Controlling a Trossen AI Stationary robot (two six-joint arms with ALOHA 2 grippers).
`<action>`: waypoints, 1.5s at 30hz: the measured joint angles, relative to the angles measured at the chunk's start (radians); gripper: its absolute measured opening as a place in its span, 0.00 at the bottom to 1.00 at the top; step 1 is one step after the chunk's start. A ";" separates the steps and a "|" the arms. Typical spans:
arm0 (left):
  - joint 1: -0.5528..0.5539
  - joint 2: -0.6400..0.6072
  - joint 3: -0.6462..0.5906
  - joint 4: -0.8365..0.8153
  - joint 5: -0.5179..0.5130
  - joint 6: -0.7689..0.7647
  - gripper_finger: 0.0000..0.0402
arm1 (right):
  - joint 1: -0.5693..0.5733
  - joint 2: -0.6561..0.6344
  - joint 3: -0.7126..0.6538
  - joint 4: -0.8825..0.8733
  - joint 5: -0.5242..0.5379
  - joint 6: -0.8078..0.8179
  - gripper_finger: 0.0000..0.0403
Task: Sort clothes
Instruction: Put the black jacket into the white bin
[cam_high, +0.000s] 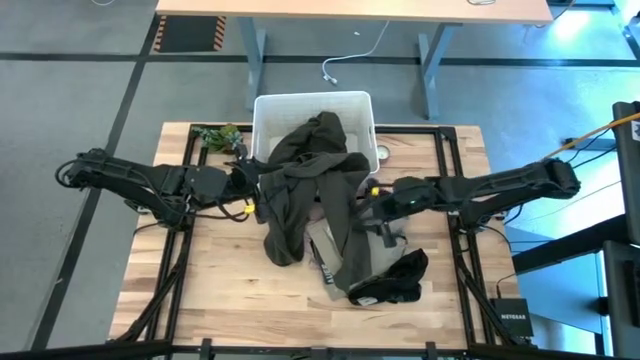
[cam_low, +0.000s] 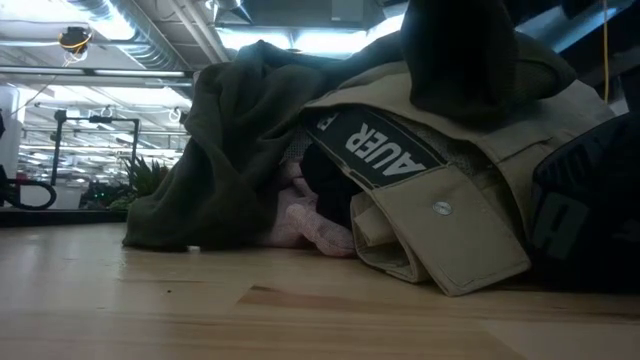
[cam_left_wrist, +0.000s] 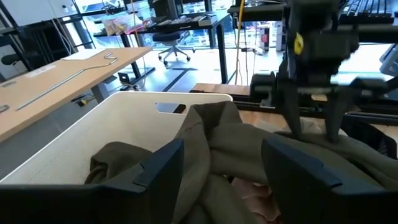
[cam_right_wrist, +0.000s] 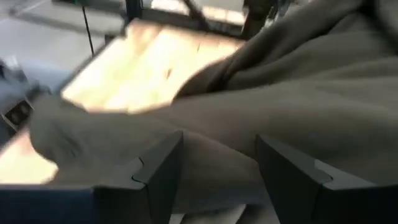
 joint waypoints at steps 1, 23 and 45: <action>0.000 0.000 0.000 0.000 0.000 0.000 0.52 | 0.000 0.021 0.006 -0.011 0.001 -0.013 0.54; 0.000 0.000 0.000 -0.010 0.000 -0.001 0.52 | 0.032 0.107 0.262 -0.235 0.305 -0.201 0.02; 0.001 0.002 0.000 -0.008 0.000 0.007 0.52 | -0.385 0.145 0.728 -0.250 0.467 -0.318 0.07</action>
